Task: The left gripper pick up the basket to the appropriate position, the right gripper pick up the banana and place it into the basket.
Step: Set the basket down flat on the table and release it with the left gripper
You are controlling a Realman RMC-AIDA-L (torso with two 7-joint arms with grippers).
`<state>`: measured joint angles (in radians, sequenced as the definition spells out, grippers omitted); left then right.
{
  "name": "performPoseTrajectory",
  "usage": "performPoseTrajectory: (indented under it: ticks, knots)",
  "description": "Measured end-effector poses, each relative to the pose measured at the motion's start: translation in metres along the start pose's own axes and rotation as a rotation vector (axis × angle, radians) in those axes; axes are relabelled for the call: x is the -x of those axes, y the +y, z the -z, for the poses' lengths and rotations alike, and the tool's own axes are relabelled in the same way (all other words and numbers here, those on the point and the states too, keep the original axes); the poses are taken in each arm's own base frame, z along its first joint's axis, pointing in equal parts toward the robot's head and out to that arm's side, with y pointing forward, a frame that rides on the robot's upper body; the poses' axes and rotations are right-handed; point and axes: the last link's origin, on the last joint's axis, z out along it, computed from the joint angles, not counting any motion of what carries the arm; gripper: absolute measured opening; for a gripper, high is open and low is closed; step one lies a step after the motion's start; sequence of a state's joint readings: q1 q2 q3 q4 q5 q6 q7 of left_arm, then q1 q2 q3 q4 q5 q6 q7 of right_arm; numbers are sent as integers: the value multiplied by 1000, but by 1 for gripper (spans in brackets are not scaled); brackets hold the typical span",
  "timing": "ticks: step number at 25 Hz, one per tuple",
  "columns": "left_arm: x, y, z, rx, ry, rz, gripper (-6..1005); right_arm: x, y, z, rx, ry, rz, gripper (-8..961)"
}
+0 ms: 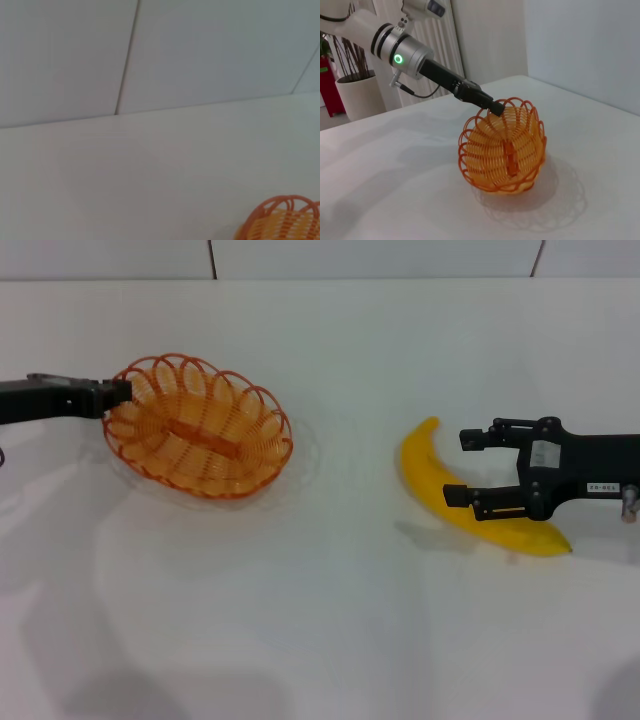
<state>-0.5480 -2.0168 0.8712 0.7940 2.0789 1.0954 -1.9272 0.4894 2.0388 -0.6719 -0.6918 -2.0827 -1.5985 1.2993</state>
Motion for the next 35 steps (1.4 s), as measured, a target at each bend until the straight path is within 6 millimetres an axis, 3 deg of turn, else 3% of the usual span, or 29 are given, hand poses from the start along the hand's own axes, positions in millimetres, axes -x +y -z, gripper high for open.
performPoseTrajectory:
  ticks: [35]
  knots:
    - [31, 1, -12, 22, 16, 96, 67, 3, -1, -2, 6, 2, 8, 834]
